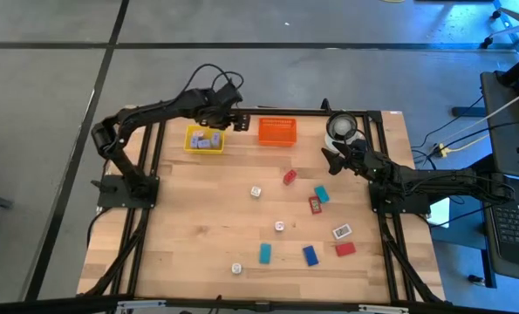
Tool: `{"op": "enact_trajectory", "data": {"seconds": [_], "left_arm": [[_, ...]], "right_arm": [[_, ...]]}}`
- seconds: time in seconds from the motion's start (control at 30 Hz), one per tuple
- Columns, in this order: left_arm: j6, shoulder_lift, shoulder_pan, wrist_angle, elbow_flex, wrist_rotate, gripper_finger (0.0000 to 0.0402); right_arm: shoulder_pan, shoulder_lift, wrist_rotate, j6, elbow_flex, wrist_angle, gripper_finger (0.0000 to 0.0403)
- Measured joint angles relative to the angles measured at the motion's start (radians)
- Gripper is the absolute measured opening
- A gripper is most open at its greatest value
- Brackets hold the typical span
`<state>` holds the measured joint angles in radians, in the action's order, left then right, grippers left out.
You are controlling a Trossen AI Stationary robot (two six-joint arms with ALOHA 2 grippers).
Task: Pick & Place Office items
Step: Put the top blue digital timer into the orange bin
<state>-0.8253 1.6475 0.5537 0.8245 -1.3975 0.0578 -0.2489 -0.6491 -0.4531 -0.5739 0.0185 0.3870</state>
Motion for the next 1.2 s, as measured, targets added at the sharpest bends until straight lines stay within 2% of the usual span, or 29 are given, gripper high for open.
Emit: {"op": "enact_trajectory", "data": {"seconds": [0.23,0.43,0.6,0.73,0.87,1.0,1.2], "left_arm": [[0.003,0.003,-0.01,-0.168,0.0,0.0,0.0254],[0.022,0.003,-0.026,-0.227,0.0,0.005,0.0254],[0.189,0.004,-0.121,-0.383,0.0,0.064,0.0253],[0.33,-0.009,-0.231,-0.519,0.0,0.193,0.0253],[0.466,-0.039,-0.315,-0.544,0.0,0.278,0.0253],[0.582,-0.046,-0.369,-0.543,0.0,0.282,0.0253],[0.569,-0.039,-0.425,-0.591,0.0,0.243,0.0253]], "right_arm": [[0.0,0.0,0.0,0.0,0.0,0.0,0.0347],[0.0,0.0,0.0,0.001,0.0,0.0,0.0347],[0.0,0.0,0.0,0.006,0.0,0.0,0.0347],[0.0,0.0,-0.001,0.009,0.0,0.0,0.0347],[0.0,0.0,-0.003,0.008,0.0,0.0,0.0347],[0.0,0.0,-0.003,0.006,0.0,0.001,0.0347],[0.0,0.0,0.0,-0.145,0.0,0.002,0.0347]]}}
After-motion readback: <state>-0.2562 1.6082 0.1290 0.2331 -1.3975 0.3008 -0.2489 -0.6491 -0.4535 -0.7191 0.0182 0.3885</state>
